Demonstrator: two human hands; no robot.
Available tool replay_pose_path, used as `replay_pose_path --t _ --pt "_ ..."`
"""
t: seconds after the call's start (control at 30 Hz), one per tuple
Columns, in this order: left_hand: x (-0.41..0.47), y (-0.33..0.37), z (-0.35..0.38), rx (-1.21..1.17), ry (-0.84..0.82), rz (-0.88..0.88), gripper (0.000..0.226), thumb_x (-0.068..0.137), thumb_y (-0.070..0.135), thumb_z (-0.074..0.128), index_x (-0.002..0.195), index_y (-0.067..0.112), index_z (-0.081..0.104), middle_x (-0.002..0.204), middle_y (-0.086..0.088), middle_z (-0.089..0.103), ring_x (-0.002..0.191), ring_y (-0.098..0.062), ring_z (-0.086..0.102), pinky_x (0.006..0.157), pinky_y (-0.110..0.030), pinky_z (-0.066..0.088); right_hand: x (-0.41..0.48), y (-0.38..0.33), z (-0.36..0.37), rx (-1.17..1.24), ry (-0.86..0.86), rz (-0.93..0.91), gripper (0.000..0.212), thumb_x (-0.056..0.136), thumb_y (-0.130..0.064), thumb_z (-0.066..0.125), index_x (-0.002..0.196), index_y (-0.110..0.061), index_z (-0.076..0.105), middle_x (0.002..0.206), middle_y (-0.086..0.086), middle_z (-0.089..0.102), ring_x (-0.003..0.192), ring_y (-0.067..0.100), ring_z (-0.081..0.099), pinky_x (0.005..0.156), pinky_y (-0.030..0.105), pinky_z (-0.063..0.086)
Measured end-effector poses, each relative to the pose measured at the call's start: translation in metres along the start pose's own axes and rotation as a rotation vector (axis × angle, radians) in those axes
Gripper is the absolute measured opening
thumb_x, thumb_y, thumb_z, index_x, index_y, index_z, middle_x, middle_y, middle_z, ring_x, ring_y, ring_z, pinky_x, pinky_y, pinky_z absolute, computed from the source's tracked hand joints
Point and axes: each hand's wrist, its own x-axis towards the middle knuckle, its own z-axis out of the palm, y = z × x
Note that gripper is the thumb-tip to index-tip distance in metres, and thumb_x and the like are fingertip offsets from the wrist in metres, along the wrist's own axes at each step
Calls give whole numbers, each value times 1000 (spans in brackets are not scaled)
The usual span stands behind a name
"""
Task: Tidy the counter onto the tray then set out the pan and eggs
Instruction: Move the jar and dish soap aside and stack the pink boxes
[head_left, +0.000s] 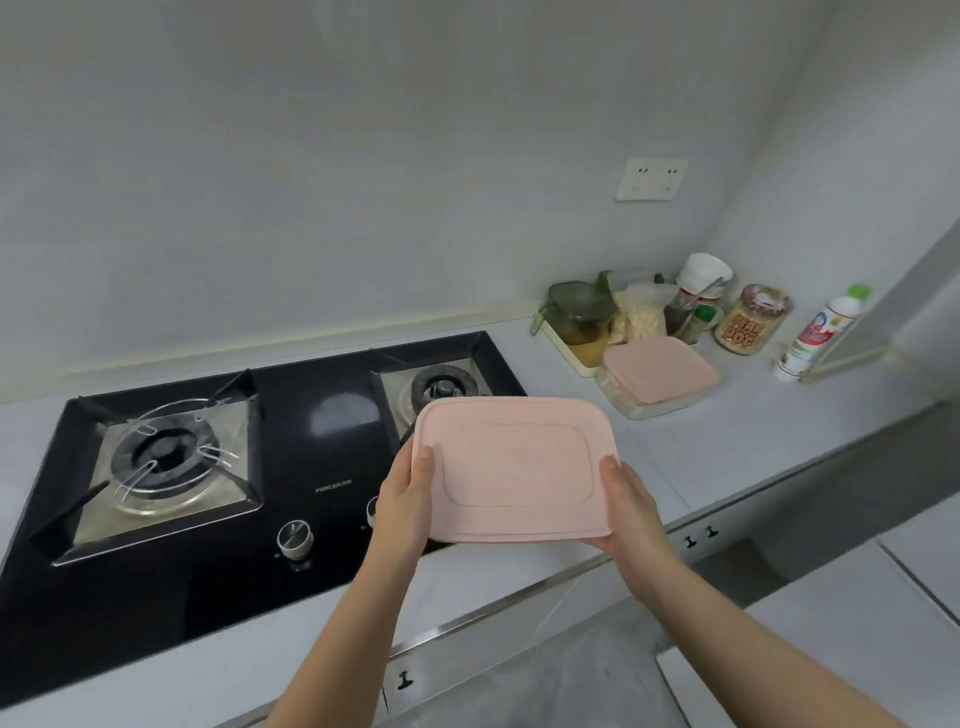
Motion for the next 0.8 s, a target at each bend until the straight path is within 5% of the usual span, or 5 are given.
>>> replay_pose_path --t 0.37,0.7,0.8 --pt "67 23 143 47 -181 25 37 101 40 40 137 34 44 120 16 54 116 -14 50 89 -31 38 109 -34 -89 176 98 60 36 97 -48 42 125 -29 56 118 3 65 107 28 62 83 51 57" --pt "114 33 279 57 -62 7 40 100 38 38 139 33 42 127 6 52 114 -19 49 92 -37 42 235 -86 -173 108 44 41 29 100 -36 43 124 -27 55 114 2 65 106 23 60 95 49 50" --pt "128 35 327 51 -30 -21 47 97 44 38 143 35 38 134 2 51 119 -25 49 99 -50 45 274 -105 -202 100 -2 34 24 100 -33 42 121 -29 54 115 3 64 107 23 59 99 49 48"
